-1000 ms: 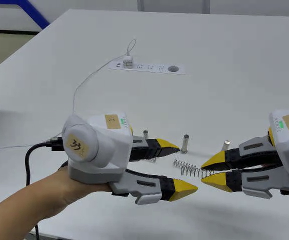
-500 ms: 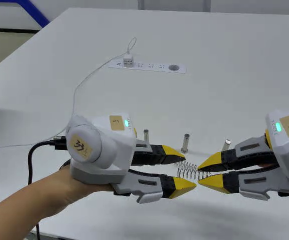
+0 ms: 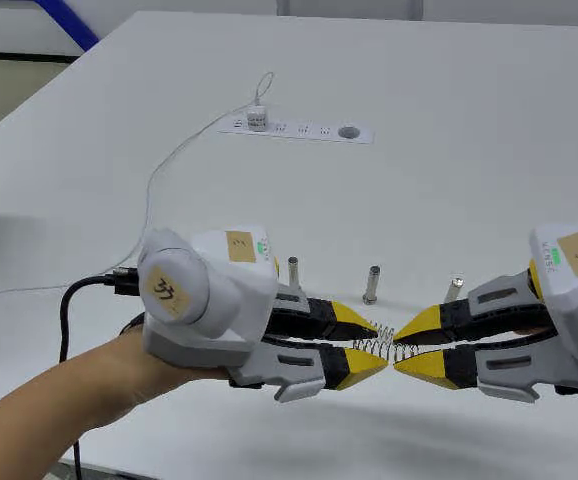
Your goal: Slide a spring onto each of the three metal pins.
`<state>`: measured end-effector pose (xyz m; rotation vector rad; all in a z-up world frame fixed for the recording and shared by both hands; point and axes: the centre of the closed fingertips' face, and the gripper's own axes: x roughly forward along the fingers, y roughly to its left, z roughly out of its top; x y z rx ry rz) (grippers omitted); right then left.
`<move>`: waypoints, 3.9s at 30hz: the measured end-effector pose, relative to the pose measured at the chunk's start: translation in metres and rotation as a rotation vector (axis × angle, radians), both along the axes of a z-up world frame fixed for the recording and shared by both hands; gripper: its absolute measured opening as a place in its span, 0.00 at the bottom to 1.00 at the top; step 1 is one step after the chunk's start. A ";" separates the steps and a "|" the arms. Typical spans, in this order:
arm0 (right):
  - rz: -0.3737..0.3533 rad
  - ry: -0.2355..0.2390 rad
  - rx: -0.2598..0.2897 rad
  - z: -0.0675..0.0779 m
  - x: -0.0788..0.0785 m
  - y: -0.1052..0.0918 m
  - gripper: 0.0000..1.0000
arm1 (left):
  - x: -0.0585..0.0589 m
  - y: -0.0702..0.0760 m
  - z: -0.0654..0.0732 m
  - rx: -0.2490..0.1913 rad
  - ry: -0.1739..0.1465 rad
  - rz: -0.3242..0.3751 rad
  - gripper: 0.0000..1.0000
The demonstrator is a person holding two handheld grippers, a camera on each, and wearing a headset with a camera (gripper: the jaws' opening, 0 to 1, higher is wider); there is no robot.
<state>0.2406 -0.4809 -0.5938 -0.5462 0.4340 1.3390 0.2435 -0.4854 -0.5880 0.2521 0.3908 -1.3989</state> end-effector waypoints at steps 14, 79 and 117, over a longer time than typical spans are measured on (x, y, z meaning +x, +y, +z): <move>0.030 -0.024 -0.026 -0.001 -0.001 0.002 0.11 | -0.005 0.001 -0.002 0.060 -0.125 -0.084 0.11; -0.017 0.127 0.243 0.041 -0.007 0.009 0.11 | -0.005 -0.004 0.012 0.027 -0.181 -0.123 0.09; -0.146 0.045 0.196 0.058 0.030 -0.016 0.11 | 0.015 0.010 0.018 -0.032 -0.116 0.018 0.34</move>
